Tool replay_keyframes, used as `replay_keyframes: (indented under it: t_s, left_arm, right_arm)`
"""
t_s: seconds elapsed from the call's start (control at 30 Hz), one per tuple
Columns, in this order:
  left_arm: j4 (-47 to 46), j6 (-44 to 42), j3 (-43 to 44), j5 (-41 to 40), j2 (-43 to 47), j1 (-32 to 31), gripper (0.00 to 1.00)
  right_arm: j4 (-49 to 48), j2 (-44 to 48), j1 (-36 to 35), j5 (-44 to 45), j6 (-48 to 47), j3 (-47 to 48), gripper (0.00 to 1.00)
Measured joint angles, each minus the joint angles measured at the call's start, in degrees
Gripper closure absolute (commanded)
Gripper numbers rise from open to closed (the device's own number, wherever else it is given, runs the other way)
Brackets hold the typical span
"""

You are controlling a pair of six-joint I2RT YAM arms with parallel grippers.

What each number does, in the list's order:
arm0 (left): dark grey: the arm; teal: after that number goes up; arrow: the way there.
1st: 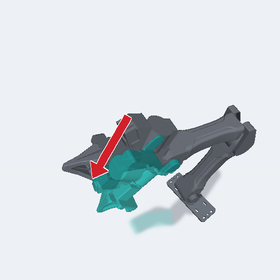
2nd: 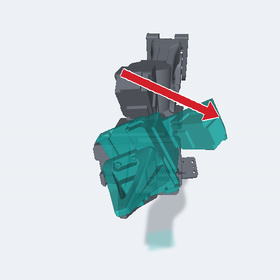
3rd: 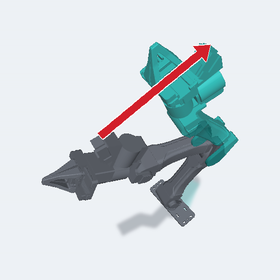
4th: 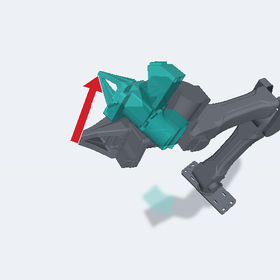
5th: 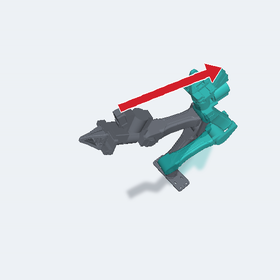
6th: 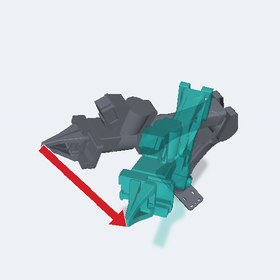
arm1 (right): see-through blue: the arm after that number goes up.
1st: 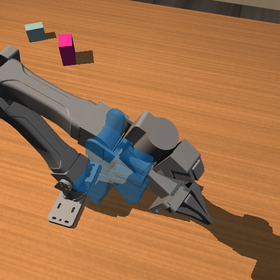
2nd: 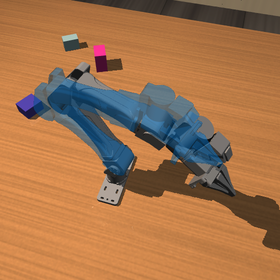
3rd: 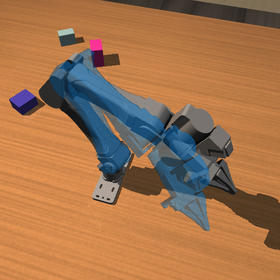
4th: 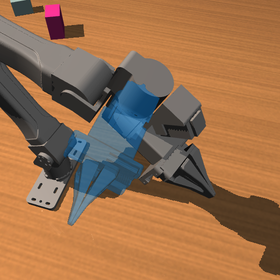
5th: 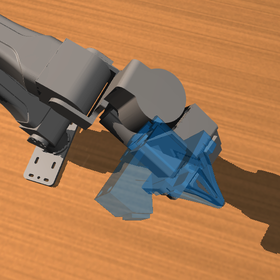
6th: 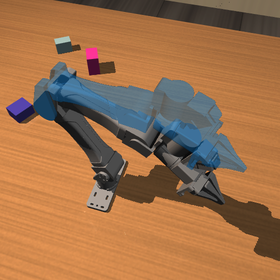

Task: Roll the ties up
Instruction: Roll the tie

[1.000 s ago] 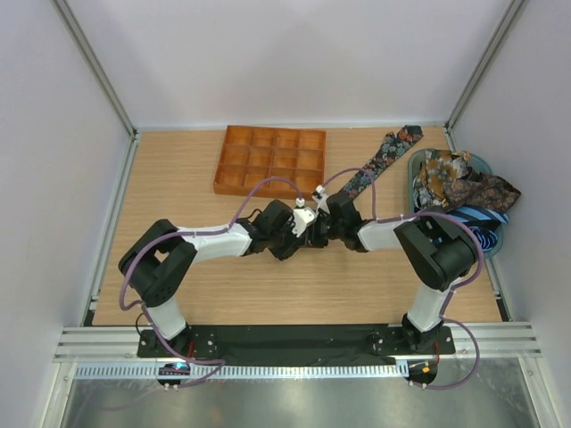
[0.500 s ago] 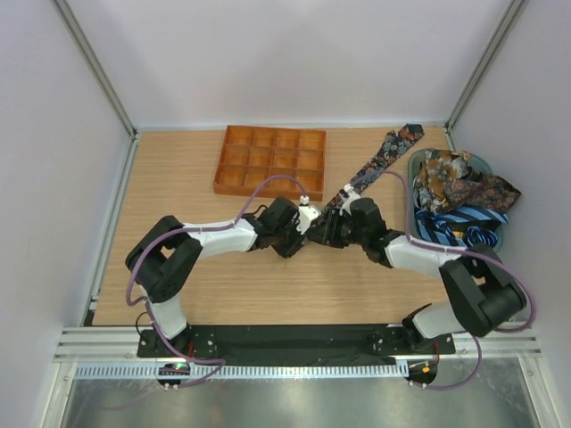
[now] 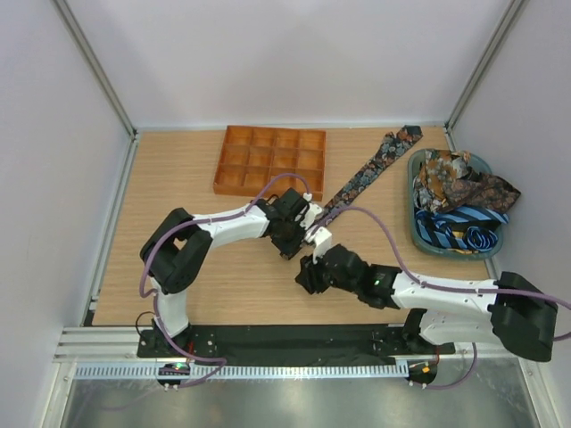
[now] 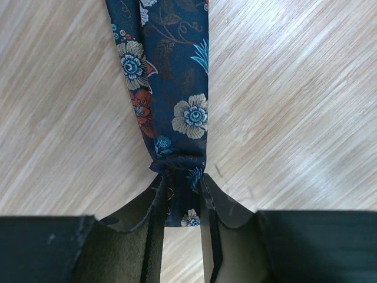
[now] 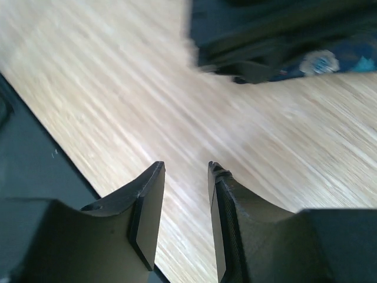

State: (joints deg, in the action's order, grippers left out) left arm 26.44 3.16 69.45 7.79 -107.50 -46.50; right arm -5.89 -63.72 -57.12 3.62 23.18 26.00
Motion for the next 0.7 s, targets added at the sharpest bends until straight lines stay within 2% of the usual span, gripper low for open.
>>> replay_keyframes:
  t_s: [0.2,0.33,0.5,0.7]
  left_arm:
    - [7.0,1.4,3.7,0.3,-1.8,0.0,0.73]
    - [9.9,1.4,4.6,0.7,-2.3,0.0,0.72]
    - [11.9,1.4,5.5,1.3,-2.8,0.0,0.72]
    - [14.0,1.4,7.0,1.8,-3.8,0.0,0.72]
  right_arm:
    - [4.4,-7.4,-13.5,13.0,-8.5,7.2,0.56]
    - [9.2,-17.8,-20.2,22.8,-14.1,16.1,0.56]
    - [14.8,-30.3,-24.8,31.6,-18.9,25.9,0.57]
    - [23.4,-44.1,-25.9,40.0,-22.9,37.6,0.57]
